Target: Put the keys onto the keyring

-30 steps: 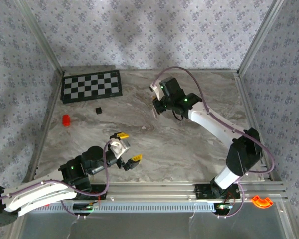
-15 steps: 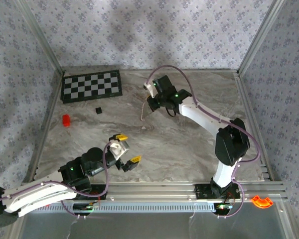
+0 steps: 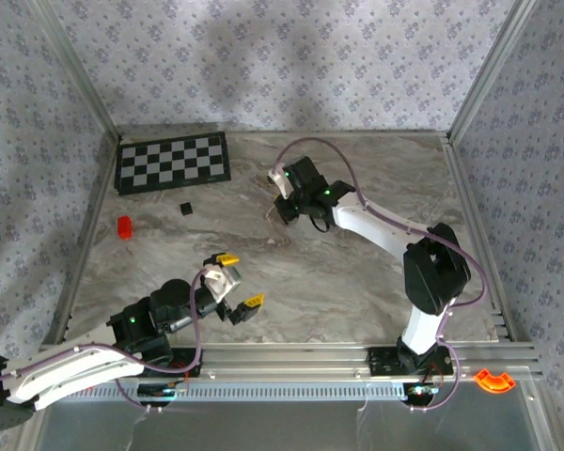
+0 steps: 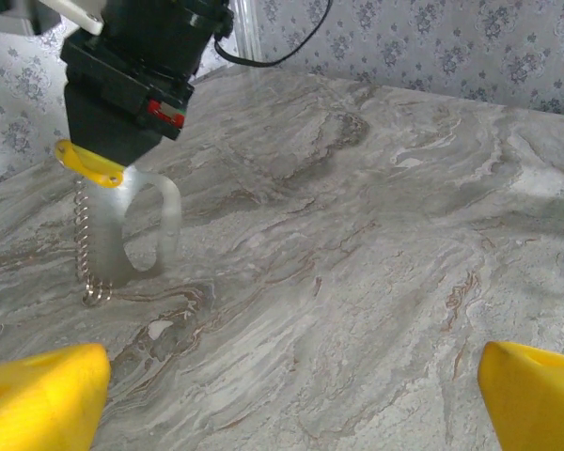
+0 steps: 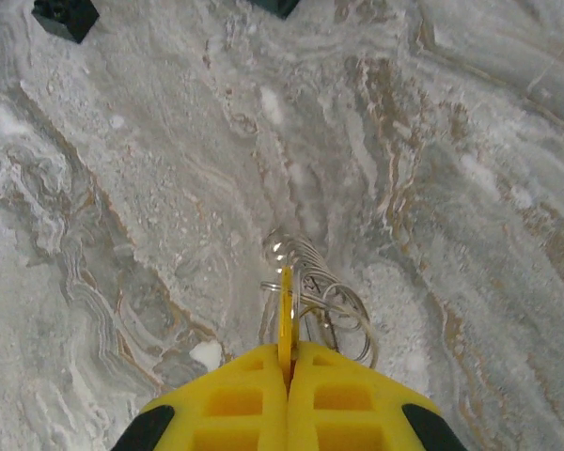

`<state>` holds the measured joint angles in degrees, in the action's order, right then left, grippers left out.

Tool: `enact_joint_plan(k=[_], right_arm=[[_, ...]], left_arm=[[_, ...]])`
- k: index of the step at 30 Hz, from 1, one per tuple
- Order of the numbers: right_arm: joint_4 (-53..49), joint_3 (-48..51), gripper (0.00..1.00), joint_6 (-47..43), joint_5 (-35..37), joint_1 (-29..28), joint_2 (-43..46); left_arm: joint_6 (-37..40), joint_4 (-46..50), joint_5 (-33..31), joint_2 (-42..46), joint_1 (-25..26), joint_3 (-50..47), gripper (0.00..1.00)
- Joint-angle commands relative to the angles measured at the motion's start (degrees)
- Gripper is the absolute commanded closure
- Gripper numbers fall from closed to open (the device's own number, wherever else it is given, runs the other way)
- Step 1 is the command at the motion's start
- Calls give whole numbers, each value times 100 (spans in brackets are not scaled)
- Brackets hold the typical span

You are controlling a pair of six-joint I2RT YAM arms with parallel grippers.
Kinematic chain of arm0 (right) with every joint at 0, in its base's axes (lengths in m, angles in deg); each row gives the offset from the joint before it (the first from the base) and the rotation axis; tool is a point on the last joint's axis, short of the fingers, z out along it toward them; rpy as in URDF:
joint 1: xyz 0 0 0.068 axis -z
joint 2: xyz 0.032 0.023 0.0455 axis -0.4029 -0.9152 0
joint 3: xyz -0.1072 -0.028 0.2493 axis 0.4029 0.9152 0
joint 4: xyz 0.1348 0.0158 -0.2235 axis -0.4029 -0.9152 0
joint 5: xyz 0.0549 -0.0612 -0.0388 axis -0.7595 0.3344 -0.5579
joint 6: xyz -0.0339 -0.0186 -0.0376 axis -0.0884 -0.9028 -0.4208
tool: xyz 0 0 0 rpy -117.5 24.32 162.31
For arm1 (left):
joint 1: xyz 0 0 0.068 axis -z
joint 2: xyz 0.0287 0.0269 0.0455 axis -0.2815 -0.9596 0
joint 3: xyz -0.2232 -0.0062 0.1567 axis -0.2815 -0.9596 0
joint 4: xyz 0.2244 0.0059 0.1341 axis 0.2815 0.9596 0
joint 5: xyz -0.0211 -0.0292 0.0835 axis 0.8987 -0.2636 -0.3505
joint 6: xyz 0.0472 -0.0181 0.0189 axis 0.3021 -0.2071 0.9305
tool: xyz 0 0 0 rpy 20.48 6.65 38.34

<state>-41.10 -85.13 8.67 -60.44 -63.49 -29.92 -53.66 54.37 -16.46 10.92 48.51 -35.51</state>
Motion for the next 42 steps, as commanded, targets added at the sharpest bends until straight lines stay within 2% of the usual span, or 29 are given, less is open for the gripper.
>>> enact_joint_plan(k=[1, 30, 42], right_arm=[[72, 185, 100, 164, 11, -103, 319], [617, 2184, 100, 1047, 156, -508, 1272], [961, 2832, 100, 1357, 143, -632, 1415]], left_arm=[[118, -13, -70, 62, -34, 71, 0], [36, 12, 15, 299, -37, 40, 1], [7, -25, 2, 201, -35, 134, 0]])
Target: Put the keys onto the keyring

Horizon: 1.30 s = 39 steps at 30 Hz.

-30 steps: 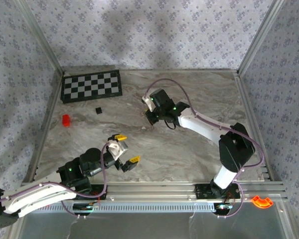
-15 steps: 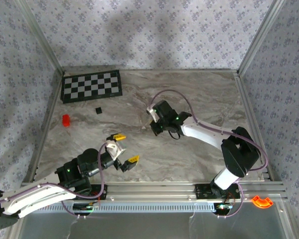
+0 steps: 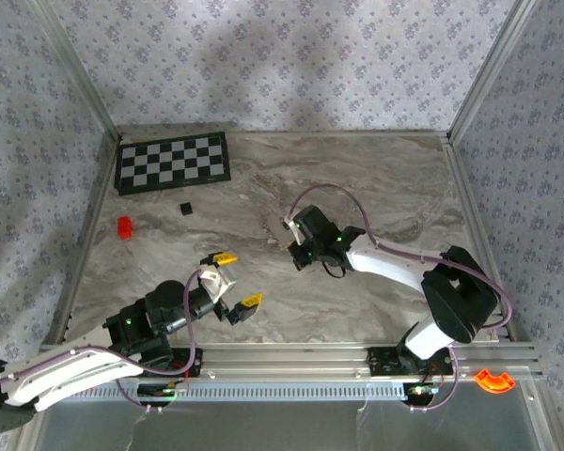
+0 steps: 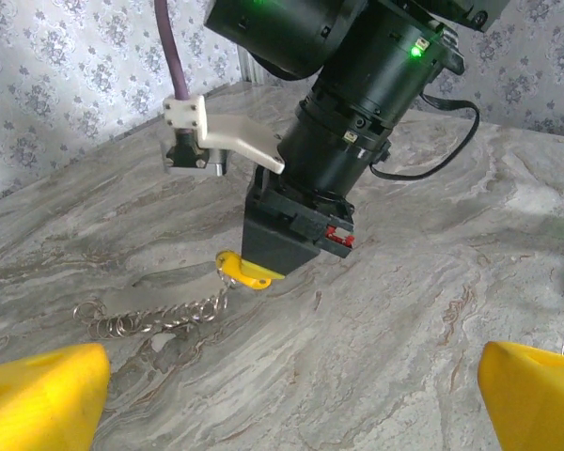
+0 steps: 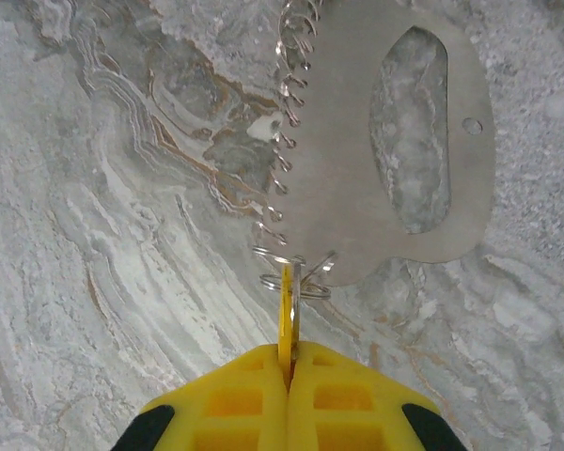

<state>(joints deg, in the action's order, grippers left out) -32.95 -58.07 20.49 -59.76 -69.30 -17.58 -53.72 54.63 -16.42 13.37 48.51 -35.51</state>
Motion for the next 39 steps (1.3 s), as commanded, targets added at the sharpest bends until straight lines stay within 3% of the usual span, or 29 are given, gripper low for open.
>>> enact_joint_plan(k=[1, 30, 39], right_arm=[[158, 166, 100, 195, 80, -51, 202], [323, 1280, 100, 417, 360, -91, 894], [288, 1467, 95, 451, 420, -80, 1032]], left_arm=[[17, -52, 5, -57, -35, 143, 1], [-221, -264, -64, -511, -35, 325, 0], [-270, -394, -65, -706, -37, 376, 1]])
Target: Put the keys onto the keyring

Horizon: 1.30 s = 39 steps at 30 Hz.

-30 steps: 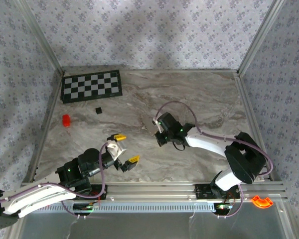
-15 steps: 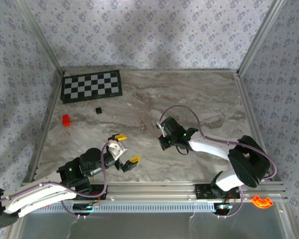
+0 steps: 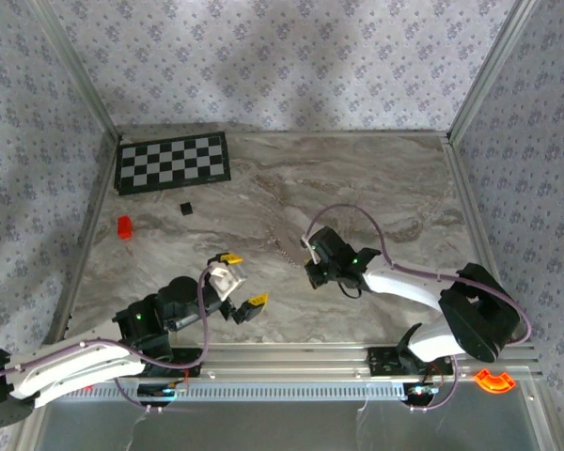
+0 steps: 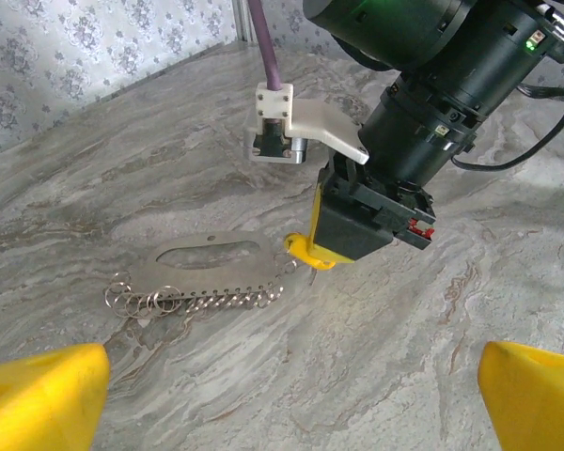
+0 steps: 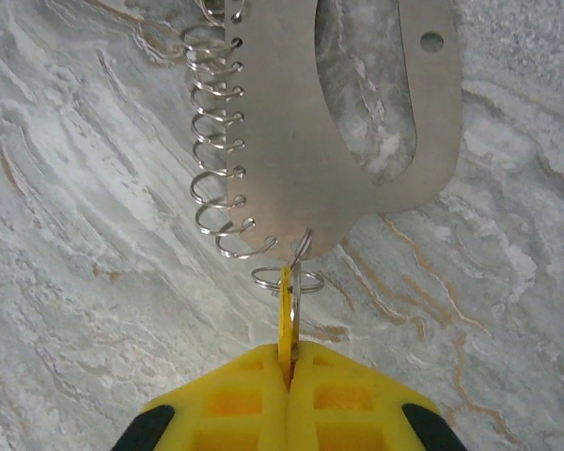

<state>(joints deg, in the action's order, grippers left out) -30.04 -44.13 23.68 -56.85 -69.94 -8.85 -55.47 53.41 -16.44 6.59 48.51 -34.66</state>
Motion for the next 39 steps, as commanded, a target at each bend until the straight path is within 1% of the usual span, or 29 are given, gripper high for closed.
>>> enact_joint_plan(k=[1, 13, 25, 29, 33, 36, 39], right_arm=[[0, 104, 94, 148, 137, -15, 178], [-101, 274, 88, 245, 228, 0, 366], [-268, 373, 83, 291, 410, 13, 794], [-382, 414, 81, 362, 530, 12, 1181], [-481, 553, 74, 285, 693, 16, 1792], [-598, 635, 70, 164, 834, 87, 2268], [-680, 702, 64, 42, 1010, 228, 2705]], left_arm=[[-88, -272, -63, -32, -35, 291, 1], [-100, -343, -92, -32, -36, 281, 1], [-150, -360, -95, -6, -35, 273, 0], [-167, -373, -127, -23, -33, 264, 0], [-160, -305, -268, -85, -35, 312, 0], [-184, -158, -530, -88, -36, 389, 0], [-240, 41, -1015, -68, -65, 450, 0]])
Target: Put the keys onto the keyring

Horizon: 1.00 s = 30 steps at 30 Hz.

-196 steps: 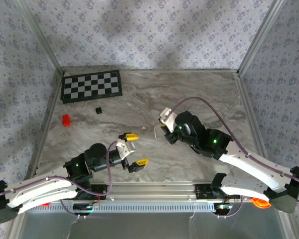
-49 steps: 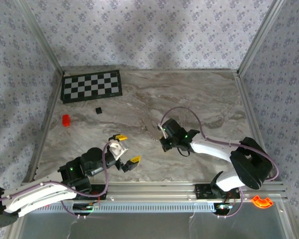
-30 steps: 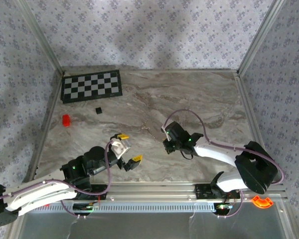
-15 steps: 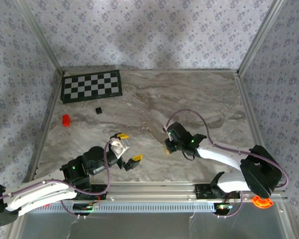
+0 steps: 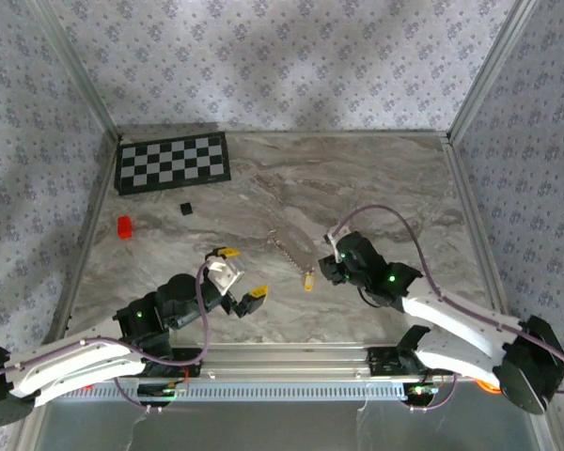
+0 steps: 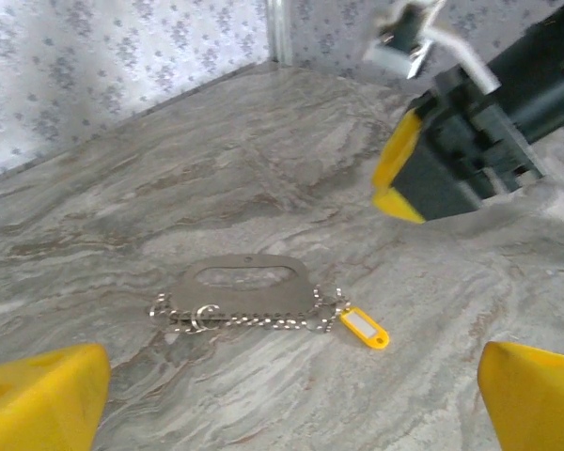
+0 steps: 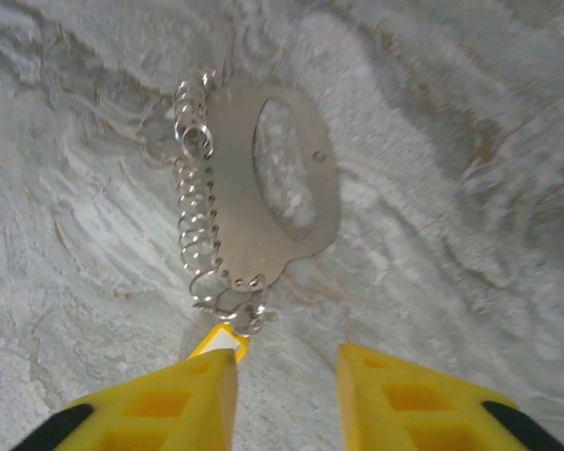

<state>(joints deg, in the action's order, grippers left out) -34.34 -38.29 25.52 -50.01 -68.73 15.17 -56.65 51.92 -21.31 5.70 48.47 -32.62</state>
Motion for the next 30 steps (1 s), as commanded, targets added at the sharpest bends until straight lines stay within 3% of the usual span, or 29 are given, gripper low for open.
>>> enact_joint_plan(k=[1, 10, 19, 22, 30], right_arm=[[-265, 160, 62, -187, 371, 162, 451], [4, 626, 37, -351, 435, 816, 1380], [383, 844, 13, -466, 66, 1713, 1625], [523, 937, 0, -405, 57, 2029, 1661], [777, 1092, 0, -75, 450, 2680, 1670]], left_arm=[[-136, 275, -704, 21, -80, 276, 1], [-197, 784, -1967, 174, -607, 374, 0], [-199, 746, -2289, 713, -1693, 98, 0], [-172, 729, -2441, 703, -2011, 44, 0], [15, 235, -2764, 570, -2677, -347, 0]])
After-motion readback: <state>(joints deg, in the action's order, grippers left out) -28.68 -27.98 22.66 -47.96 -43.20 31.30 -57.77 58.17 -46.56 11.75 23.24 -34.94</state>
